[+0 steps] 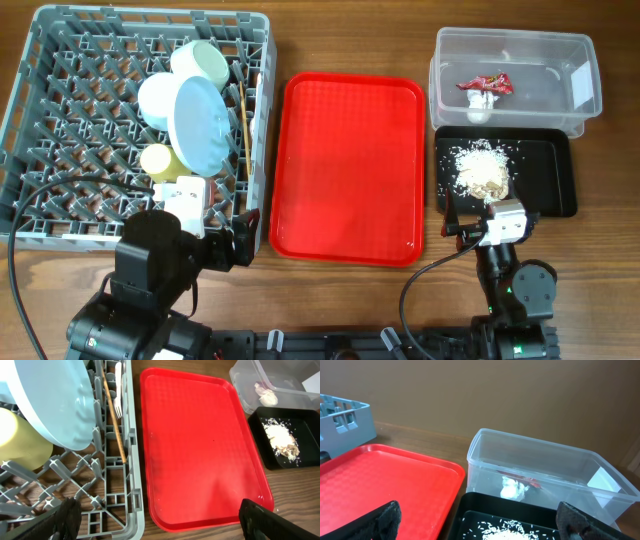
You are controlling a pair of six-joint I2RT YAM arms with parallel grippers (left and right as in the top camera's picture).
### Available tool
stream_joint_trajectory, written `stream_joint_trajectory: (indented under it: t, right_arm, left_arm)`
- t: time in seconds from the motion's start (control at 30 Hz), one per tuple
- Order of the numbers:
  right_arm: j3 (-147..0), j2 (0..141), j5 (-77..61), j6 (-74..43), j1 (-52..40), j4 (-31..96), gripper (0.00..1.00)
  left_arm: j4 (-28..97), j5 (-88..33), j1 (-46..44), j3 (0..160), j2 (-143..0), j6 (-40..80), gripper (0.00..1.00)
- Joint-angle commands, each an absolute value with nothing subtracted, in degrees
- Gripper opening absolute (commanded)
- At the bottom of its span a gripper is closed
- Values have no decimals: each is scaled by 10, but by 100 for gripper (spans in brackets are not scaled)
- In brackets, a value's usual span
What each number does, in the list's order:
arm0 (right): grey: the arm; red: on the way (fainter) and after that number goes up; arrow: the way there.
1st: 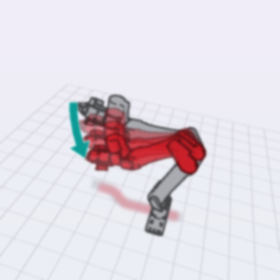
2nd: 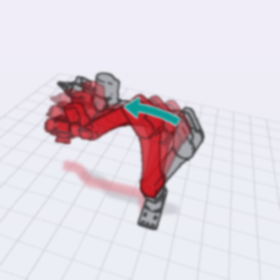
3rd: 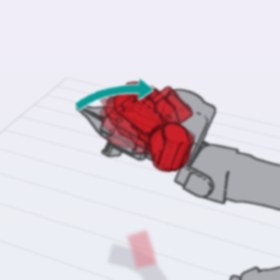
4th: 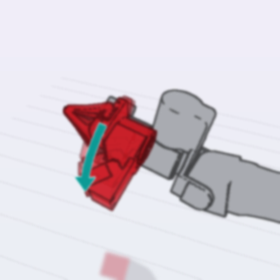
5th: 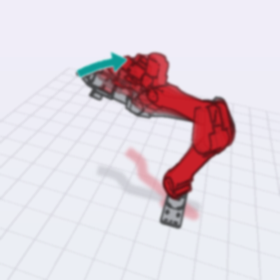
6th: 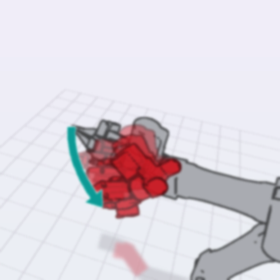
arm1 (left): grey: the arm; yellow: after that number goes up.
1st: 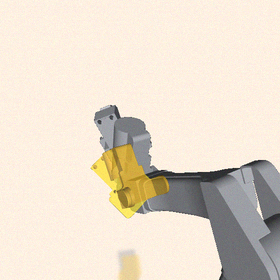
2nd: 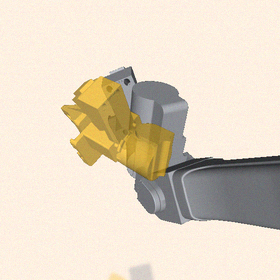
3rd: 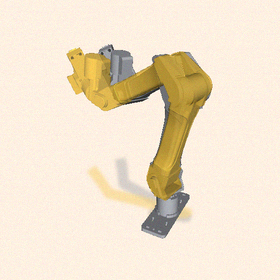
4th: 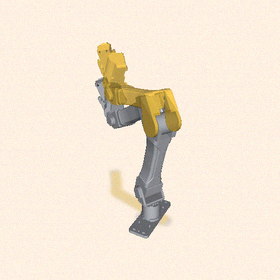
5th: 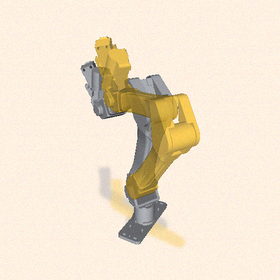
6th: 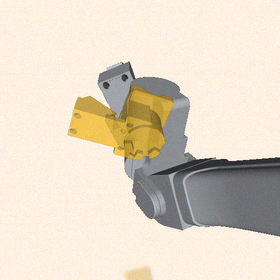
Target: Sort waste into correct bins and load items into the dishwasher rack
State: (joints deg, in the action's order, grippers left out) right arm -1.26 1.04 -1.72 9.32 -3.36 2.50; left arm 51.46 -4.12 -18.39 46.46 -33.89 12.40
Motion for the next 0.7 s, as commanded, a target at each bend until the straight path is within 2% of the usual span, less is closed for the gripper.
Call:
stream_joint_trajectory:
  t: [0.0,0.1,0.23,0.4,0.67]
  right_arm:
    - [-14,3,-28,101,-37,22,100]
    - [-14,3,-28,102,-37,22,100]
    - [-14,3,-28,102,-37,22,100]
    - [-14,3,-28,102,-37,22,100]
    - [-14,3,-28,102,-37,22,100]
  left_arm:
    - [515,-35,-186,463,-338,129,100]
    - [522,-35,-175,463,-336,128,100]
    - [500,-33,-98,433,-316,107,100]
    - [367,-86,-7,300,-228,107,100]
    - [136,-96,5,81,-37,66,100]
